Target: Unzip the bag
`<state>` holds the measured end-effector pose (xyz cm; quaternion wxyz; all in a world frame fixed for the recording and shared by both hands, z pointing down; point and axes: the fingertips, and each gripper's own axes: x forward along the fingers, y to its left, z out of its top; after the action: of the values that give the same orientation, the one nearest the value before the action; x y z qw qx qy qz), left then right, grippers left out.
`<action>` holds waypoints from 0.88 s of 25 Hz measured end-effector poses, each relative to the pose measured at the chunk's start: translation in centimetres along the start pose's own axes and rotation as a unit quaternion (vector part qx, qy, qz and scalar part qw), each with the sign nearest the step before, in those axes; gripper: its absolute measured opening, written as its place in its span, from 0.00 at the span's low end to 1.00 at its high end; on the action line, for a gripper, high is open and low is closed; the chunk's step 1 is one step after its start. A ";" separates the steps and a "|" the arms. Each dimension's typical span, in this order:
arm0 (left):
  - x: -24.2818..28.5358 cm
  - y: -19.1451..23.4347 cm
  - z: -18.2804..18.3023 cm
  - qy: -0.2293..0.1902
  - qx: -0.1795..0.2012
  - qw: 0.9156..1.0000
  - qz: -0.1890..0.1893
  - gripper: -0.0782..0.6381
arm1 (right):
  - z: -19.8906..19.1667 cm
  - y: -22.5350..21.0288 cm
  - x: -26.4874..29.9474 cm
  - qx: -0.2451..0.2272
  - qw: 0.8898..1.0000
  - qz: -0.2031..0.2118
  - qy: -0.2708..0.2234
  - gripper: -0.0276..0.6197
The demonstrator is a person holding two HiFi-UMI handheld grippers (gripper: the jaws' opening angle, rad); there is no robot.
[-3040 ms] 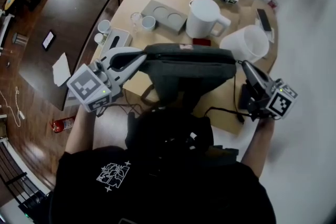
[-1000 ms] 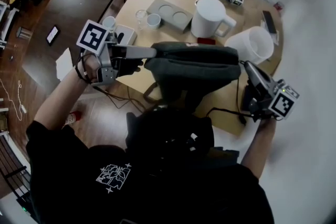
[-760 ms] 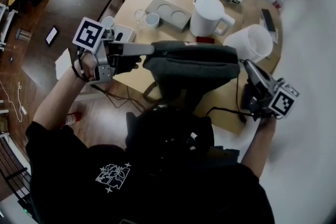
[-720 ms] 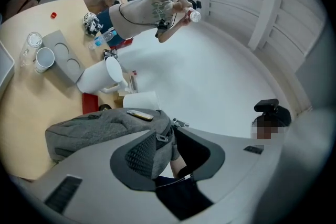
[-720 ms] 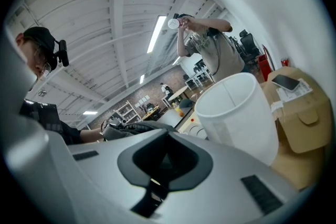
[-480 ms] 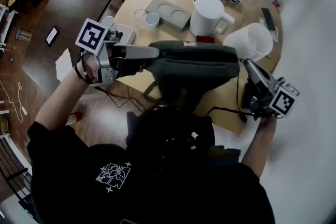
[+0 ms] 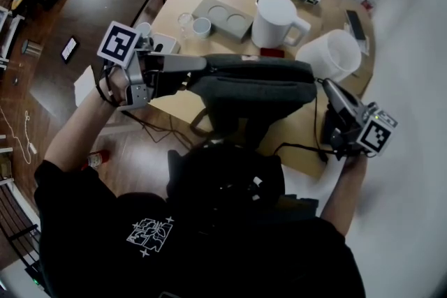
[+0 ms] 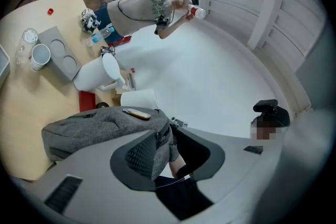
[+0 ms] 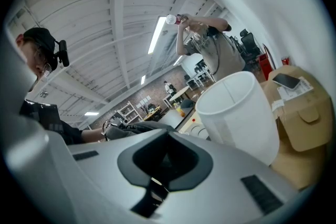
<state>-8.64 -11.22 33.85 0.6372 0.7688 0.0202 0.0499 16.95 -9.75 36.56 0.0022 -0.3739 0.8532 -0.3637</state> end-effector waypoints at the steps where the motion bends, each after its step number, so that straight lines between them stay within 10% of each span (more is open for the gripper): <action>1: -0.1 0.0 0.2 -0.001 0.003 1.000 0.003 0.28 | -0.1 0.0 0.0 0.004 1.000 0.002 -0.001 0.06; 22: 0.1 0.2 0.1 -0.030 0.083 0.994 0.061 0.12 | -0.3 -0.2 -0.2 0.002 1.000 0.003 0.004 0.06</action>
<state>-8.55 -11.32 34.07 0.5675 0.8199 -0.0417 0.0633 17.17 -9.56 36.84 0.0009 -0.3697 0.8535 -0.3672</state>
